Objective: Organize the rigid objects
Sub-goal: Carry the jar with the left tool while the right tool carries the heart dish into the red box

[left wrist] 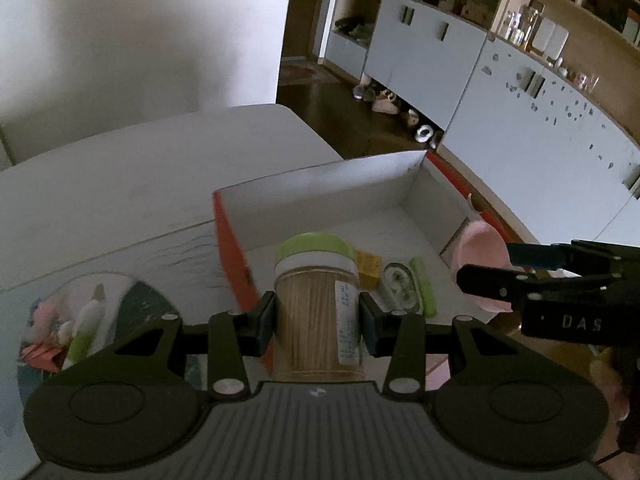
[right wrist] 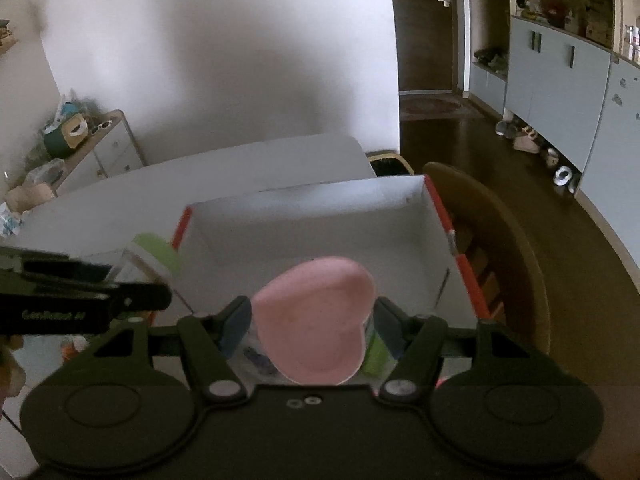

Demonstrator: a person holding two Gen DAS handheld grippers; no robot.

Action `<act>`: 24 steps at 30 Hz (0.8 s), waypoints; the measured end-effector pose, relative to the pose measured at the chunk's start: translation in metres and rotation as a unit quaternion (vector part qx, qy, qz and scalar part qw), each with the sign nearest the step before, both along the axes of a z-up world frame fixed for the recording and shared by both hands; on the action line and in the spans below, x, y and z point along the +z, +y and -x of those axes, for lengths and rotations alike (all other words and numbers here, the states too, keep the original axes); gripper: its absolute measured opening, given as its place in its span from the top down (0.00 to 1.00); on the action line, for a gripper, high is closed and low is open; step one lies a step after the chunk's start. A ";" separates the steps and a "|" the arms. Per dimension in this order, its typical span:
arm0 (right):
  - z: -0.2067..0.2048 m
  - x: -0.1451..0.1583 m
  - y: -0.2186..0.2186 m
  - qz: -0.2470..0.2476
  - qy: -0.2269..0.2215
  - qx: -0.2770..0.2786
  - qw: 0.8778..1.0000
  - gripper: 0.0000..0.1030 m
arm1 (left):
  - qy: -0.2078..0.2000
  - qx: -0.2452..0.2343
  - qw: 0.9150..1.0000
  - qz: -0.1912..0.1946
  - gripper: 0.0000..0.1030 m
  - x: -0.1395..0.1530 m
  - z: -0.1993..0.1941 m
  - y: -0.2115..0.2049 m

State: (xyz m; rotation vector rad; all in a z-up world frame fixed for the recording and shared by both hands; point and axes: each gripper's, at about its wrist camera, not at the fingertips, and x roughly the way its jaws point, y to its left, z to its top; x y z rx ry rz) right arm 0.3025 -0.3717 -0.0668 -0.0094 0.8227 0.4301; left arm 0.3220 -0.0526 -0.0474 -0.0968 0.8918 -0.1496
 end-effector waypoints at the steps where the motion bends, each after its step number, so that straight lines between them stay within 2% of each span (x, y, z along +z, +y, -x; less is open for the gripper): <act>1: -0.001 -0.002 -0.001 0.004 0.000 0.003 1.000 0.35 | 0.000 -0.003 1.000 -0.004 0.59 -0.001 -0.004 -0.004; 11: -0.028 -0.031 -0.009 0.038 0.019 0.022 0.999 0.36 | 0.025 -0.006 0.998 -0.049 0.59 -0.029 -0.055 -0.042; 17: -0.040 -0.045 0.000 0.060 0.026 0.047 0.997 0.36 | 0.060 0.004 0.994 -0.088 0.59 -0.057 -0.082 -0.051; 24: -0.046 -0.058 0.006 0.073 0.033 0.066 0.995 0.36 | 0.073 0.019 0.989 -0.124 0.59 -0.073 -0.100 -0.055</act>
